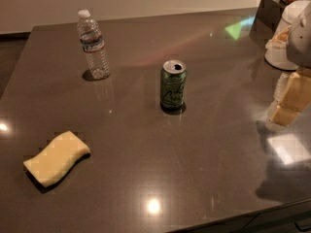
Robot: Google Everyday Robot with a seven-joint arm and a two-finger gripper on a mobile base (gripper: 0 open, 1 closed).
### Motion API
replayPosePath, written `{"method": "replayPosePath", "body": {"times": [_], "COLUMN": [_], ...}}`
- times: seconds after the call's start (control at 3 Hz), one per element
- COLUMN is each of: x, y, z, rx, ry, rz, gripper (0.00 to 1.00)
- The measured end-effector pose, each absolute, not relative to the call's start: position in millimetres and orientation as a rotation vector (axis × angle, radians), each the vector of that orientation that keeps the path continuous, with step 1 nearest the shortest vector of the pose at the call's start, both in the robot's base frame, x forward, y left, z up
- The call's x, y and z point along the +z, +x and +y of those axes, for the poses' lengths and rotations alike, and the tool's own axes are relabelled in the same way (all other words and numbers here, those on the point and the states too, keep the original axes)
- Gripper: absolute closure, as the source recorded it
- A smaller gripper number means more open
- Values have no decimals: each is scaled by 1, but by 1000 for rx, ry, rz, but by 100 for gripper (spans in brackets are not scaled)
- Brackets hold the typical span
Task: Move sponge near water bottle
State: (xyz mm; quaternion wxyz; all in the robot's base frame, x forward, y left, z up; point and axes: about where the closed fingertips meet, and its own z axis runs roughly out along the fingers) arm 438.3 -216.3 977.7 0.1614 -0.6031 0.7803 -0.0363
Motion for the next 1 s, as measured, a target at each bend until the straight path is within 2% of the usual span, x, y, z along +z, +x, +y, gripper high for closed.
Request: {"method": "replayPosePath", "body": {"times": [0.67,1.0], "x": [978,981], "y": [449,468], "z": [-201,-169], "rx": [-96,-62], "ry": [-1743,-1791], "rz": [2196,2110], "gripper": [0,0]}}
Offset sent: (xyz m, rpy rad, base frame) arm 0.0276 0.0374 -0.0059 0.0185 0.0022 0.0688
